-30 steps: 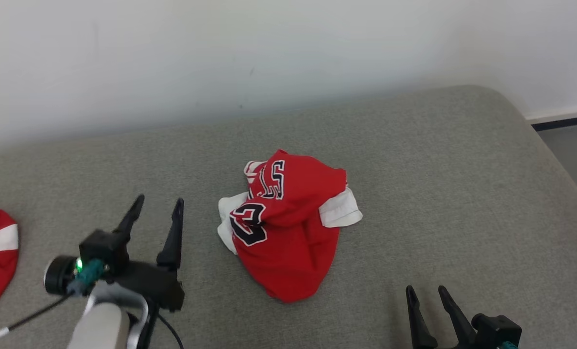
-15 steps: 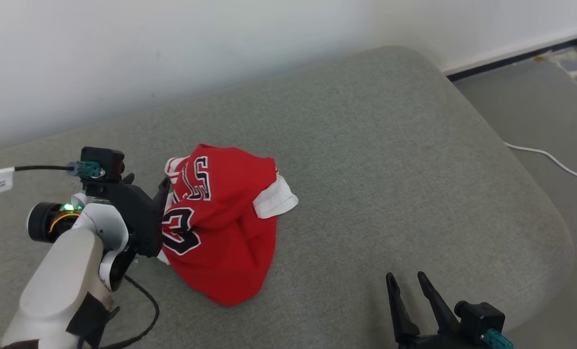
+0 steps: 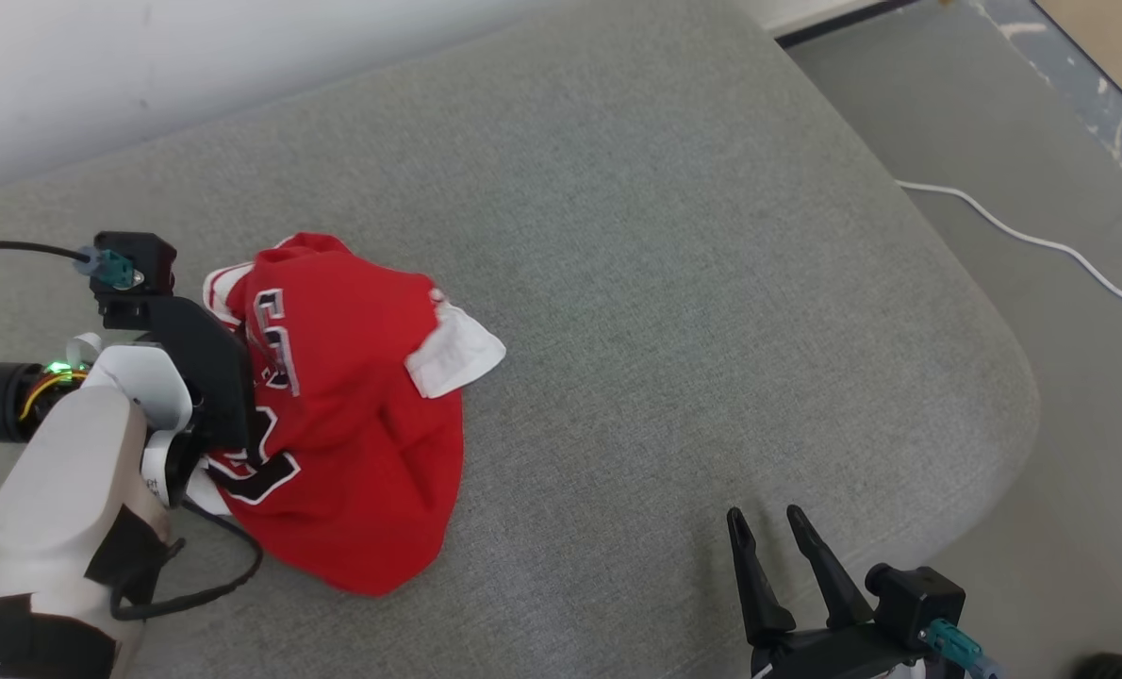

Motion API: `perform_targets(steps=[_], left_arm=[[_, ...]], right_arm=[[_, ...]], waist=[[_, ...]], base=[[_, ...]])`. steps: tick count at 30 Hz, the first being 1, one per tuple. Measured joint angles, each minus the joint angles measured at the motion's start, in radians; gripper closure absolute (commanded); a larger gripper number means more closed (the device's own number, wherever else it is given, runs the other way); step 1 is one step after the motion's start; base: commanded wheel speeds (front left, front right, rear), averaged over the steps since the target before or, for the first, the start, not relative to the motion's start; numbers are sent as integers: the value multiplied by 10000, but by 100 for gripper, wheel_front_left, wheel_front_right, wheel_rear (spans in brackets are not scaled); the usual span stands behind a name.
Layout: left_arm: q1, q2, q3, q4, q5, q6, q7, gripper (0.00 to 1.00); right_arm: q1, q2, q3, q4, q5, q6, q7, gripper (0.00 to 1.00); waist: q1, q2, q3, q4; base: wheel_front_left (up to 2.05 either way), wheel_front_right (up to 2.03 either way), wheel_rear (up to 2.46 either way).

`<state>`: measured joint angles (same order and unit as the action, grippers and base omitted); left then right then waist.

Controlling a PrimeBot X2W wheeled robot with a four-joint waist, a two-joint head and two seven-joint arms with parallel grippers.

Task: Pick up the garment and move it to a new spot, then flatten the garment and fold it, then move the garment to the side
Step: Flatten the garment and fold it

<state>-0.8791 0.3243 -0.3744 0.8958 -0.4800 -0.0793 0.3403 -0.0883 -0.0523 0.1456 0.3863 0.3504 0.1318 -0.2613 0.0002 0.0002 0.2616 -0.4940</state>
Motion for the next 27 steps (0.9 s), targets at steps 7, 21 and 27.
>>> perform_targets(steps=[7,21,27], left_arm=[[-340,-397,-46,499,-487,-176,790,0],[-549,-1047,-1175,-474,-593,-500,-849,100],[-1246,-1423,-1580,-1453,-754,-502,-2834,100]], right_arm=[[-198,2,59,-151,107,0,-25,0],[-247,6,186,-192,284,0,-29,0],[-247,6,182,-138,282,0,-29,0]], waist=[[-2,-2,507,-182],[-1,-1,209,148],[-2,-1,-47,389]], base=[[0,0,0],[0,0,0],[0,0,0]])
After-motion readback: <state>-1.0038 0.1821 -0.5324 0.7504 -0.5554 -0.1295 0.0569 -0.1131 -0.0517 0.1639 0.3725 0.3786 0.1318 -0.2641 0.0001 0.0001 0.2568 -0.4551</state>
